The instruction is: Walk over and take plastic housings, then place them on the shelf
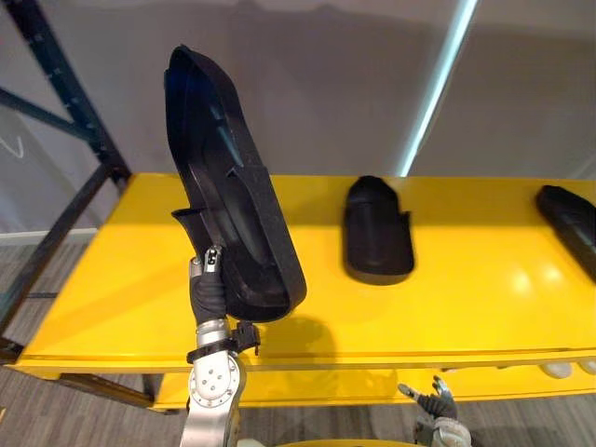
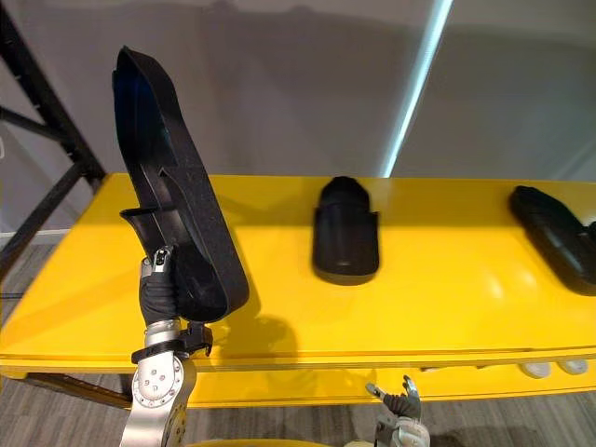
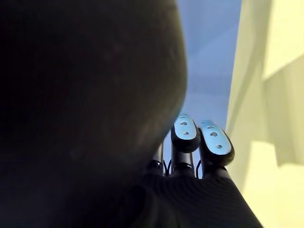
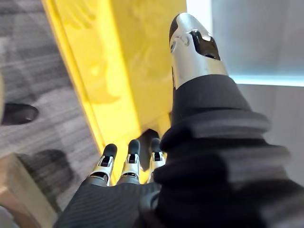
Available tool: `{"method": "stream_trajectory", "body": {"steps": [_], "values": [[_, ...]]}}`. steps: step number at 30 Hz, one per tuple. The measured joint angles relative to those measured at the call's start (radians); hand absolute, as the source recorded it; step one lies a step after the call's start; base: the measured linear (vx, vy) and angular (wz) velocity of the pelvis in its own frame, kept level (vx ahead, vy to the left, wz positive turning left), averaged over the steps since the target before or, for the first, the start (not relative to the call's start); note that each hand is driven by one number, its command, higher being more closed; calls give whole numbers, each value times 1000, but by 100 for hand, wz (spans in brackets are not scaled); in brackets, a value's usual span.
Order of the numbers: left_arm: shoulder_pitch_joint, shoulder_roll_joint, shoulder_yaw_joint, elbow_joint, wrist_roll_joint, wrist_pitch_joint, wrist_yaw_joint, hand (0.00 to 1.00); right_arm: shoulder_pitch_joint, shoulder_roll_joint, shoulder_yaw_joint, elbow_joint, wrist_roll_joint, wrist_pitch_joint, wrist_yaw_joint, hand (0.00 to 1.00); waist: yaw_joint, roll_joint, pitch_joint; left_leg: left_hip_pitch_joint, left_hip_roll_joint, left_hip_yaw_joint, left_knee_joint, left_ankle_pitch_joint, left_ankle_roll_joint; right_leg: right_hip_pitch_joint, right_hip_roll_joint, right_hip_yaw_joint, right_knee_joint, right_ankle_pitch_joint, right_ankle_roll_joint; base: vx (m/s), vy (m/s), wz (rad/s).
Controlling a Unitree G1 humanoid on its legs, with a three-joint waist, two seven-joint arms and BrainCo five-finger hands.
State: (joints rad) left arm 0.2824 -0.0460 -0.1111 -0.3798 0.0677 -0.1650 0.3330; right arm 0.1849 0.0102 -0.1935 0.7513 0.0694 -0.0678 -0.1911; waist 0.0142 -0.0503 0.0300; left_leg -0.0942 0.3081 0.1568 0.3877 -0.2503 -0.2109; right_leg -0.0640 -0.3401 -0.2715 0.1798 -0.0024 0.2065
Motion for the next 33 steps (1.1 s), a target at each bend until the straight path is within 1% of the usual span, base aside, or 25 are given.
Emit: {"method": "stream_trajectory", "body": {"steps": [1,2,3,4,5,6,7,8,9,10,11,12,13,14,17,18,19,21,27,30,33], "values": [[11,7,5,3,-17,0,7,100,6,25,25,13,-1,1,7,0,7,-17,5,-40,-24,5,70,-34,28,-4,-22,-8,-33,74,-34,-114,693,-6],[10,12,4,9,-18,0,8,100,3,23,36,20,-2,4,17,0,8,-22,6,-61,-27,5,109,-51,42,-7,-25,-9,-42,112,-51,-164,638,-19],[10,22,5,19,-18,1,12,100,-3,23,37,19,-2,8,21,0,15,-28,10,-83,-27,19,162,-81,70,-16,-28,-15,-49,184,-78,-150,516,-37],[13,31,4,22,-18,2,15,100,-7,22,37,17,-4,7,20,0,30,-34,10,-81,-28,51,175,-97,94,-33,-27,-21,-40,222,-126,-184,451,-37],[13,32,4,25,-18,2,16,100,-9,21,37,16,-4,6,20,0,25,-35,10,-80,-29,59,171,-104,107,-49,-9,4,44,129,-91,-152,290,-17],[12,30,3,28,-17,2,16,100,-7,22,37,15,-4,6,20,0,21,-35,10,-78,-34,58,166,-103,117,-56,19,35,115,65,-60,-163,256,1],[16,26,2,31,-16,2,16,100,-4,22,35,16,-3,5,21,0,21,-34,10,-61,-46,64,144,-98,137,-70,86,108,235,-76,-16,-101,147,3],[16,23,2,31,-16,2,14,100,-1,22,36,16,-3,5,22,0,23,-34,10,-46,-71,63,121,-91,148,-67,159,169,300,-192,-23,-75,125,-3],[16,20,0,32,-15,2,14,100,0,22,37,18,-2,5,22,0,22,-35,10,-39,-86,64,108,-85,151,-67,188,198,309,-238,-33,-29,92,1],[13,13,-7,37,-14,2,11,100,-1,21,39,19,-1,4,22,0,25,-35,9,-34,-117,64,90,-72,154,-62,232,246,303,-308,-66,-41,50,11],[7,3,-12,50,-7,2,5,100,-1,20,46,19,-1,4,22,0,23,-30,10,-40,-134,56,84,-62,156,-57,255,287,287,-333,-111,-32,27,22],[3,-2,-16,59,-5,2,0,100,0,20,46,19,-1,4,22,0,19,-24,13,-41,-136,43,84,-54,152,-44,259,287,277,-329,-116,-47,1,47],[5,-8,-18,69,11,5,-4,100,3,22,51,26,-1,5,22,0,2,-9,19,-40,-138,20,79,-40,143,-24,263,264,258,-322,-125,-11,-3,43],[5,-8,-18,73,20,6,-4,100,3,21,51,29,-1,5,22,0,2,-6,18,-41,-139,15,75,-37,141,-21,264,257,255,-320,-129,-5,-18,38],[5,-9,-17,75,30,6,-4,100,3,23,50,30,-1,4,22,0,4,-10,13,-30,-130,7,51,-20,127,-3,276,242,234,-312,-143,25,-47,10],[5,-8,-15,75,30,6,-4,100,3,24,50,30,-1,3,21,0,4,-12,8,-26,-122,9,38,-12,124,9,283,241,220,-304,-154,41,-33,-5],[6,-8,-13,75,30,6,-4,100,3,24,50,30,-1,3,21,0,7,-13,7,-13,-114,13,26,-3,117,21,292,245,195,-288,-159,53,-28,-6],[7,-8,-13,76,30,6,-7,100,6,24,51,30,-1,0,21,0,5,-13,2,2,-106,18,-7,15,114,35,304,251,158,-258,-165,40,-22,-12],[12,-9,-4,77,32,9,-26,100,9,21,53,45,-1,-1,21,0,3,-10,-3,22,-95,53,-78,59,113,48,321,280,57,-182,-169,-17,8,-20],[12,-9,-1,86,36,11,-28,100,16,20,55,52,-1,-1,22,0,4,-8,-5,33,-87,81,-97,71,115,53,324,304,21,-153,-167,-59,17,-23],[12,-7,14,115,64,21,-30,100,27,19,56,59,-3,0,23,0,3,-3,-14,36,-82,97,-109,73,113,61,328,317,-22,-126,-163,-112,15,-22]]}}
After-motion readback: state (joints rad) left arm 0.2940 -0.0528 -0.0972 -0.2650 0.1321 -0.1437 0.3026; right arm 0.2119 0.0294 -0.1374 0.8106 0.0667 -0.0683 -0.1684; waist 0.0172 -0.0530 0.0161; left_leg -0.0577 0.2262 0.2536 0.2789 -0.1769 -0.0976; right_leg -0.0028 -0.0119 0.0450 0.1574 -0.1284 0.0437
